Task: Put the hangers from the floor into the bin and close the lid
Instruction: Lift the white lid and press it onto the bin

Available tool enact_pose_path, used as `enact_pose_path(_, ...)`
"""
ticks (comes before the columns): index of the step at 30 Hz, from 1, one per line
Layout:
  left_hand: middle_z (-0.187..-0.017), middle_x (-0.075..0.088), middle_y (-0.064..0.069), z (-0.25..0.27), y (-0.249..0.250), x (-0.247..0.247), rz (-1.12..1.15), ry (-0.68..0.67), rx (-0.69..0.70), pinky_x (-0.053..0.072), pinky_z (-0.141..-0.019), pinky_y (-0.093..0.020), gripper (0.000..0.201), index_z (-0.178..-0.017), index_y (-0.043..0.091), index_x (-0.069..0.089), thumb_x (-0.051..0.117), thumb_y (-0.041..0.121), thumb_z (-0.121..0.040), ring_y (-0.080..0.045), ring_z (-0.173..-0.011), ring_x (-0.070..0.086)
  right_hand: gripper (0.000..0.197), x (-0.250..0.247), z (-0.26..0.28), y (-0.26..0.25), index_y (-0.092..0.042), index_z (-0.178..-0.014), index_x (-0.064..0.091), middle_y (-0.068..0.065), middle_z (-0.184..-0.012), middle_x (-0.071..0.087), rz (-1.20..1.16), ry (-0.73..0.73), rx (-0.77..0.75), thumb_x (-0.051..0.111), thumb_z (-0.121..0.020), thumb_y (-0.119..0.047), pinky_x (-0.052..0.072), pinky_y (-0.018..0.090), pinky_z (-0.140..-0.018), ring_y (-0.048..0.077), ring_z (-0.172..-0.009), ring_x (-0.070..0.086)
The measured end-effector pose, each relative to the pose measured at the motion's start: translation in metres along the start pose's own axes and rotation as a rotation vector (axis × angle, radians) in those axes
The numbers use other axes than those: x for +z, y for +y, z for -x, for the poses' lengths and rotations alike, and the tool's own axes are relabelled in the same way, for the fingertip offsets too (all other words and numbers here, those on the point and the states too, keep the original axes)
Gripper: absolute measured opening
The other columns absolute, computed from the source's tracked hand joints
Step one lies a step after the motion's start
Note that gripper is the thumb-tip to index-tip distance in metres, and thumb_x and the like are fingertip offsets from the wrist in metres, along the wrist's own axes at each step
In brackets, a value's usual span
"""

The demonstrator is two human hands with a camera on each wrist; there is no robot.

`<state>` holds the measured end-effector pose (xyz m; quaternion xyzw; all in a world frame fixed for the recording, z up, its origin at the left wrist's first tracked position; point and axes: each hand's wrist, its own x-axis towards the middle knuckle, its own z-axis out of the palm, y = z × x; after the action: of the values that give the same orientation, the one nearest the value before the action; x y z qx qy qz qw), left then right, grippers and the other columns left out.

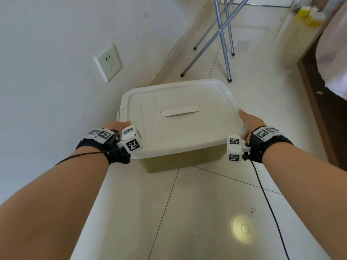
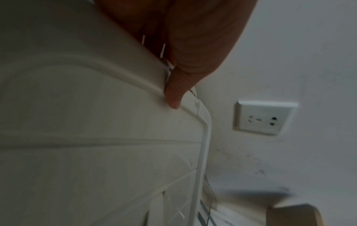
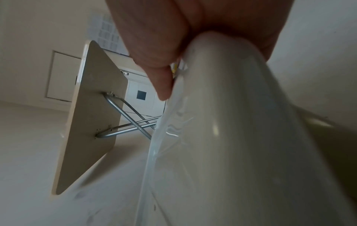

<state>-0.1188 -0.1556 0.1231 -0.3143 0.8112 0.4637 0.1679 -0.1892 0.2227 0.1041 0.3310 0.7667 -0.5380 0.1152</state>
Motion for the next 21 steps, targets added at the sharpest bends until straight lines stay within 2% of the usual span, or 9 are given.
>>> enact_pose_path(2, -0.116, 0.059, -0.013, -0.002, 0.001, 0.000, 0.024, 0.047, -0.057, 0.042, -0.104, -0.039, 0.056, -0.124, 0.004, 0.053, 0.053, 0.047, -0.087, -0.031, -0.111, 0.057, 0.053, 0.004, 0.018, -0.007, -0.013, -0.107, 0.056, 0.008, -0.105, 0.058, -0.008, -0.008, -0.008, 0.062, -0.074, -0.055, 0.047, 0.042, -0.099, 0.032, -0.100, 0.059)
enact_pose_path(3, -0.124, 0.060, -0.014, -0.004, 0.003, 0.001, 0.072, 0.061, -0.099, 0.040, -0.107, -0.045, 0.056, -0.128, 0.006, 0.051, 0.053, 0.046, -0.088, -0.034, -0.117, 0.057, 0.048, 0.004, 0.020, -0.008, -0.012, -0.111, 0.056, 0.009, -0.103, 0.055, -0.008, -0.011, -0.024, 0.063, -0.080, -0.047, 0.047, 0.039, -0.098, 0.030, -0.097, 0.056)
enact_pose_path(6, -0.128, 0.059, -0.019, -0.002, 0.010, 0.005, -0.047, 0.148, -0.113, 0.042, -0.105, -0.041, 0.049, -0.121, 0.003, 0.053, 0.046, 0.042, -0.093, -0.033, -0.109, 0.058, 0.052, 0.005, 0.014, -0.007, -0.003, -0.124, 0.054, 0.010, -0.105, 0.056, -0.018, -0.013, -0.068, 0.063, -0.085, -0.035, 0.046, 0.034, -0.090, 0.026, -0.093, 0.052)
enact_pose_path(8, -0.128, 0.058, -0.020, -0.004, 0.014, 0.008, -0.078, 0.200, -0.096, 0.043, -0.096, -0.037, 0.044, -0.119, 0.003, 0.054, 0.045, 0.039, -0.094, -0.030, -0.102, 0.055, 0.056, 0.005, 0.015, -0.007, -0.004, -0.132, 0.048, 0.011, -0.122, 0.057, -0.033, 0.008, -0.095, 0.064, -0.085, -0.031, 0.041, 0.029, -0.084, 0.028, -0.101, 0.054)
enact_pose_path(9, -0.120, 0.060, -0.021, -0.003, 0.016, 0.010, -0.049, 0.224, -0.103, 0.044, -0.092, -0.036, 0.041, -0.113, 0.004, 0.056, 0.048, 0.038, -0.093, -0.031, -0.100, 0.055, 0.061, 0.006, 0.015, -0.007, -0.006, -0.137, 0.043, 0.011, -0.132, 0.054, -0.080, 0.021, -0.107, 0.065, -0.084, -0.027, 0.042, 0.029, -0.088, 0.029, -0.111, 0.054)
enact_pose_path(11, -0.092, 0.058, -0.017, -0.002, 0.018, 0.010, -0.067, 0.271, -0.124, 0.045, -0.089, -0.038, 0.033, -0.084, 0.003, 0.053, 0.052, 0.036, -0.090, -0.032, -0.091, 0.053, 0.068, 0.009, 0.014, -0.006, -0.009, -0.143, 0.035, 0.007, -0.143, 0.048, -0.160, 0.043, -0.148, 0.067, -0.083, -0.017, 0.041, 0.034, -0.104, 0.027, -0.126, 0.050)
enact_pose_path(13, -0.075, 0.051, -0.012, 0.000, 0.021, 0.011, -0.084, 0.292, -0.142, 0.044, -0.082, -0.038, 0.037, -0.065, 0.007, 0.041, 0.053, 0.033, -0.089, -0.031, -0.084, 0.050, 0.067, 0.010, 0.016, -0.005, -0.013, -0.143, 0.036, 0.005, -0.145, 0.046, -0.164, 0.042, -0.185, 0.065, -0.083, -0.014, 0.038, 0.038, -0.110, 0.026, -0.129, 0.048)
enact_pose_path(18, -0.068, 0.050, -0.011, -0.003, 0.023, 0.014, -0.179, 0.334, -0.121, 0.044, -0.079, -0.036, 0.037, -0.061, 0.008, 0.038, 0.052, 0.028, -0.089, -0.031, -0.081, 0.051, 0.060, 0.012, 0.012, -0.004, -0.015, -0.139, 0.044, 0.005, -0.140, 0.051, -0.176, 0.067, -0.227, 0.065, -0.082, -0.012, 0.042, 0.037, -0.107, 0.026, -0.123, 0.052)
enact_pose_path(21, -0.061, 0.045, -0.009, -0.002, 0.024, 0.015, -0.214, 0.333, -0.116, 0.041, -0.075, -0.034, 0.039, -0.061, 0.007, 0.039, 0.051, 0.030, -0.090, -0.031, -0.080, 0.051, 0.053, 0.013, 0.010, -0.003, -0.017, -0.133, 0.052, 0.005, -0.132, 0.057, -0.183, 0.086, -0.265, 0.064, -0.082, -0.010, 0.045, 0.032, -0.102, 0.021, -0.108, 0.056)
